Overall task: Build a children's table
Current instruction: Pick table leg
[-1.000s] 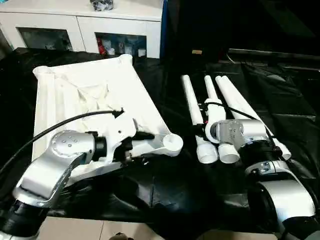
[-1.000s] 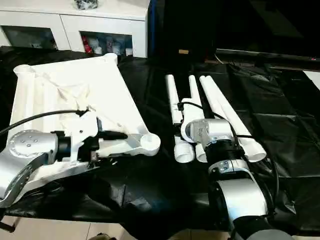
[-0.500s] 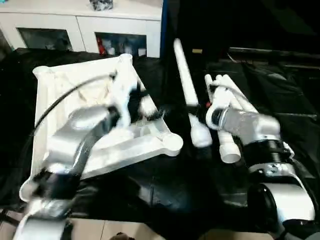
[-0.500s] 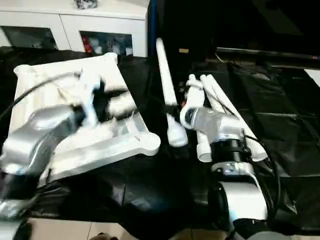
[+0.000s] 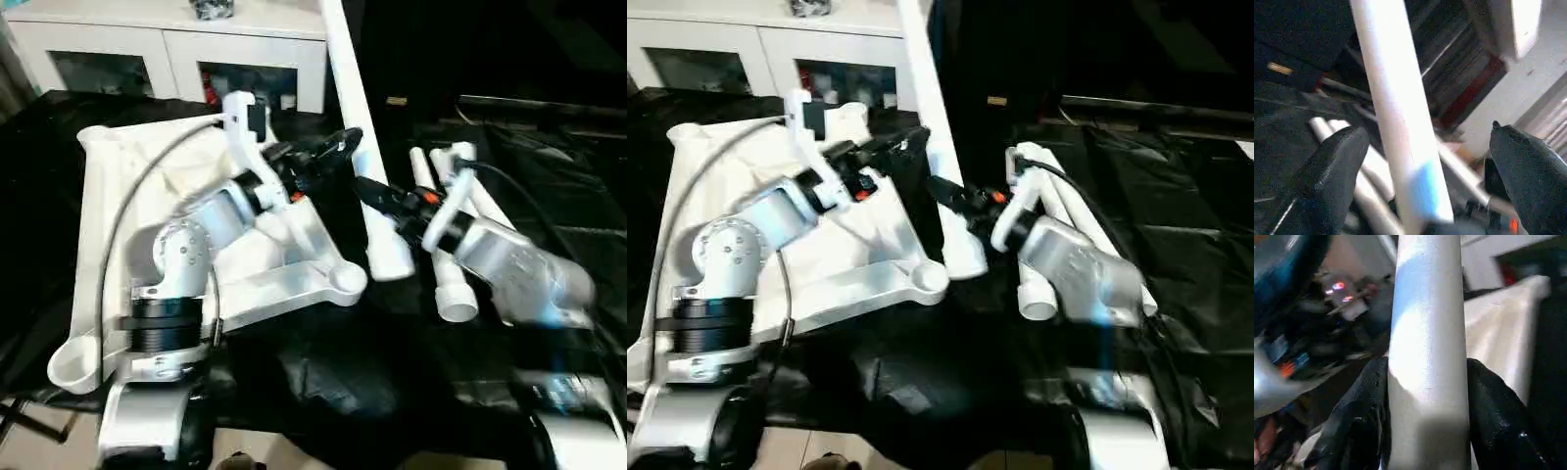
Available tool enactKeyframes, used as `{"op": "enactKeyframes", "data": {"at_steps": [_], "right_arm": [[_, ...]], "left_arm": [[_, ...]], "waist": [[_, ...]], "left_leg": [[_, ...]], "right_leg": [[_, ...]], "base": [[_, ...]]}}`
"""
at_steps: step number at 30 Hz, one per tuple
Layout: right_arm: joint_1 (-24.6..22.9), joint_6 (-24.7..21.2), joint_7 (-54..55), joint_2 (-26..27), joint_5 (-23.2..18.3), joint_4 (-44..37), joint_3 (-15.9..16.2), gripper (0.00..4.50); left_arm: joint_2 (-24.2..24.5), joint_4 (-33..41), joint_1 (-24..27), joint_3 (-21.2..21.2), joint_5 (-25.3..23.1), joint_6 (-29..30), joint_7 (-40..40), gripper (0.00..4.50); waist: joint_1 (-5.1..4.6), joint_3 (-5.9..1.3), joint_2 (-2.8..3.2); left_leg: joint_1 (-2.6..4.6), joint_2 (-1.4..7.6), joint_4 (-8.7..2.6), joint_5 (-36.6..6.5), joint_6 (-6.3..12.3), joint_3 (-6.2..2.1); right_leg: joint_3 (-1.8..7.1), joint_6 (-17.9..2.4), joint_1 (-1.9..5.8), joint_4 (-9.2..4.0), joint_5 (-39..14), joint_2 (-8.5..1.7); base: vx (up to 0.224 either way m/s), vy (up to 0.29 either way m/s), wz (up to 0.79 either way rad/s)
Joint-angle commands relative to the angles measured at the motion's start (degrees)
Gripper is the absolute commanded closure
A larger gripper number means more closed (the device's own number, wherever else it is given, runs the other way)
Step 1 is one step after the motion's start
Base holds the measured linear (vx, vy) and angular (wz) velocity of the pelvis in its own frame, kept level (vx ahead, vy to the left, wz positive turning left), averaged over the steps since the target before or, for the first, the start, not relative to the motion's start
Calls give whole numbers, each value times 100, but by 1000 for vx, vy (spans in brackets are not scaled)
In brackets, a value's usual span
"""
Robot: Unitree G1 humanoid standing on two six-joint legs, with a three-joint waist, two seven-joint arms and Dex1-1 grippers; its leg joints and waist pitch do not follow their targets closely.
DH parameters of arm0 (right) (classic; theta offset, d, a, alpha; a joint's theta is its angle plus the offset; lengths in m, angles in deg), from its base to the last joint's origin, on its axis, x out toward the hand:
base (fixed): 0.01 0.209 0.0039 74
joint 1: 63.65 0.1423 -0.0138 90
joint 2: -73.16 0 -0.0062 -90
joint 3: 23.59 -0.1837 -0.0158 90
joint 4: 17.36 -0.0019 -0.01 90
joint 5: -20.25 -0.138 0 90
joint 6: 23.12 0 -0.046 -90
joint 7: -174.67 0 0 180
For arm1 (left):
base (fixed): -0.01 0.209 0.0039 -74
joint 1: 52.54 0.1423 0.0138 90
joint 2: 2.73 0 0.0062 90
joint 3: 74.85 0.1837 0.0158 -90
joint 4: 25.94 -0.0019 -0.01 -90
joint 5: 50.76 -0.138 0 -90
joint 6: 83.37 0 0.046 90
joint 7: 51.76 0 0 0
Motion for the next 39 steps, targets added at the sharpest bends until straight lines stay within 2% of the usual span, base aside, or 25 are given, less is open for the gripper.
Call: {"op": "enactKeyframes", "data": {"at_steps": [1, 7, 10, 11, 16, 17, 19, 21, 22, 25, 27, 39], "right_arm": [[-18, -56, -124, -94, -93, -225, 48, 266], [-103, -22, -206, -136, -74, -352, 244, 266], [-141, 49, -97, -175, 113, -395, 446, 266], [-142, 39, -40, -176, 176, -404, 509, 266], [-121, -76, 107, -134, 235, -537, 631, 266], [-112, -99, 139, -145, 262, -580, 698, 266], [-106, -95, 155, -160, 299, -630, 783, 266], [-93, -57, 240, -166, 369, -688, 900, 266], [-91, -64, 253, -167, 377, -702, 921, 266], [-68, -107, 311, -165, 396, -713, 959, 266], [-46, -171, 377, -169, 399, -706, 985, 266], [-32, -123, 502, -163, 446, -704, 1056, 266]], "left_arm": [[-26, -9, -121, 34, 119, 115, 95, 0], [-145, -41, -162, 82, 114, 130, 242, 0], [-234, 28, -178, 19, 235, 250, 373, 0], [-256, 41, -178, 24, 242, 294, 448, 29], [-350, 56, -176, 28, 214, 452, 791, 57], [-389, 45, -181, 10, 198, 471, 906, 80], [-434, 19, -187, -18, 164, 428, 1019, 79], [-517, -54, -219, -117, 111, 336, 1284, 104], [-524, -65, -225, -130, 107, 312, 1329, 124], [-547, -100, -249, -186, 87, 202, 1430, 130], [-560, -104, -261, -215, 86, 163, 1484, 169], [-601, -92, -249, -248, 205, 150, 1653, 253]], "waist": [[26, -420, -28], [22, -429, -18], [22, -431, -16], [21, -430, -15], [12, -412, -10], [11, -414, -20], [11, -411, -12], [11, -415, -13], [10, -411, -18], [9, -407, -16], [8, -406, -7], [3, -403, 13]], "left_leg": [[118, 280, -329, -266, 300, -98], [110, 277, -323, -169, 259, -105], [104, 277, -320, -146, 266, -108], [105, 279, -323, -147, 256, -111], [111, 281, -339, -274, 201, -113], [107, 278, -336, -263, 187, -112], [109, 282, -338, -262, 186, -116], [106, 284, -334, -231, 184, -120], [101, 273, -334, -260, 188, -117], [104, 272, -338, -286, 185, -117], [109, 281, -347, -316, 155, -124], [112, 285, -355, -381, 87, -127]], "right_leg": [[254, -1530, 321, -417, 506, -464], [255, -1462, 326, -412, 617, -460], [254, -1470, 328, -406, 710, -461], [250, -1472, 328, -404, 701, -461], [259, -1422, 318, -435, 457, -458], [260, -1416, 324, -436, 483, -456], [258, -1403, 320, -435, 498, -453], [262, -1386, 327, -433, 587, -459], [265, -1373, 327, -442, 555, -456], [264, -1351, 322, -450, 489, -454], [262, -1343, 318, -451, 445, -454], [264, -1330, 315, -450, 484, -454]], "base": [[0, 0, 0], [0, 0, 0], [0, 0, 0], [0, 0, 0], [0, 0, 0], [0, 0, 0], [0, 0, 0], [0, 0, 0], [0, 0, 0], [0, 0, 0], [0, 0, 0], [0, 0, 0]]}}
